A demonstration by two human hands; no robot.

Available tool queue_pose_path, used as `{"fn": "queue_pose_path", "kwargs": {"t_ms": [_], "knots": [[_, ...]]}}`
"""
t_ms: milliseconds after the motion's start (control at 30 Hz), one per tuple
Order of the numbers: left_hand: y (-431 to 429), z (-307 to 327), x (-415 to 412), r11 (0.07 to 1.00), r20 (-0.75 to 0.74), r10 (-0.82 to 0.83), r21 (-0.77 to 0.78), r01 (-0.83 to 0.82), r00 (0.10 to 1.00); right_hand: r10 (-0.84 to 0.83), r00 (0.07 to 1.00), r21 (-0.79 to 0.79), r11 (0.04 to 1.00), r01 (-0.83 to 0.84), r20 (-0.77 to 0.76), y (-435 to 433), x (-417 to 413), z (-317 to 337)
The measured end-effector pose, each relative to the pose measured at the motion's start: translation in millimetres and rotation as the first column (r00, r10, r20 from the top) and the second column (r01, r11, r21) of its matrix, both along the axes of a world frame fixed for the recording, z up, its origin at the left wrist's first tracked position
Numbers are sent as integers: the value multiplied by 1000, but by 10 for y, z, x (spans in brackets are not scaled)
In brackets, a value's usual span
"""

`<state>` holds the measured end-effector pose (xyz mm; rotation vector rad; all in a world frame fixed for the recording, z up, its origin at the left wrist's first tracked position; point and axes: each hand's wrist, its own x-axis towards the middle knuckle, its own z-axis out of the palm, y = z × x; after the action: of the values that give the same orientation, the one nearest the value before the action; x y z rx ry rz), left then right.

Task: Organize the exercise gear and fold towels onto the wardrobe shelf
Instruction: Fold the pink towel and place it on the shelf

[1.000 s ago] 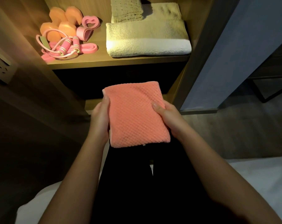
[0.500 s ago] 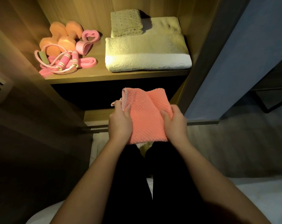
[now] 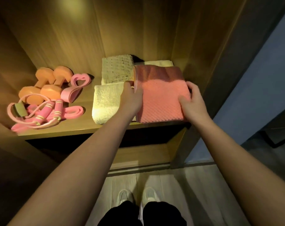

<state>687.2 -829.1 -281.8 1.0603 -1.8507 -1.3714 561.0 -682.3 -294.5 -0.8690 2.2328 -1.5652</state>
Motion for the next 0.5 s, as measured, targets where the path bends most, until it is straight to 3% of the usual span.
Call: {"fn": "queue_pose_path", "kwargs": {"t_ms": [100, 200, 267, 333, 400, 433, 500], "knots": [[-217, -67, -343, 997, 27, 75, -30, -74, 997, -100, 986, 50, 993, 108, -134, -265, -171, -8], [-290, -272, -530, 993, 109, 120, -6, -120, 987, -148, 957, 277, 936, 216, -248, -451, -282, -137], [-305, -365, -596, 989, 237, 138, -94, -118, 962, -123, 942, 382, 892, 244, -313, -488, -328, -231], [-353, -387, -644, 985, 279, 149, -125, -118, 949, -111, 928, 408, 875, 261, -356, -506, -367, -285], [-390, -345, -660, 992, 271, 122, -58, -110, 955, -117, 912, 434, 851, 297, -394, -512, -369, -292], [-399, -316, -645, 993, 303, 107, -85, -85, 947, -116, 890, 447, 832, 329, -440, -507, -358, -279], [-385, -274, -599, 933, 443, 117, -355, 54, 889, -68, 827, 411, 843, 347, -559, -508, -342, -254]]}}
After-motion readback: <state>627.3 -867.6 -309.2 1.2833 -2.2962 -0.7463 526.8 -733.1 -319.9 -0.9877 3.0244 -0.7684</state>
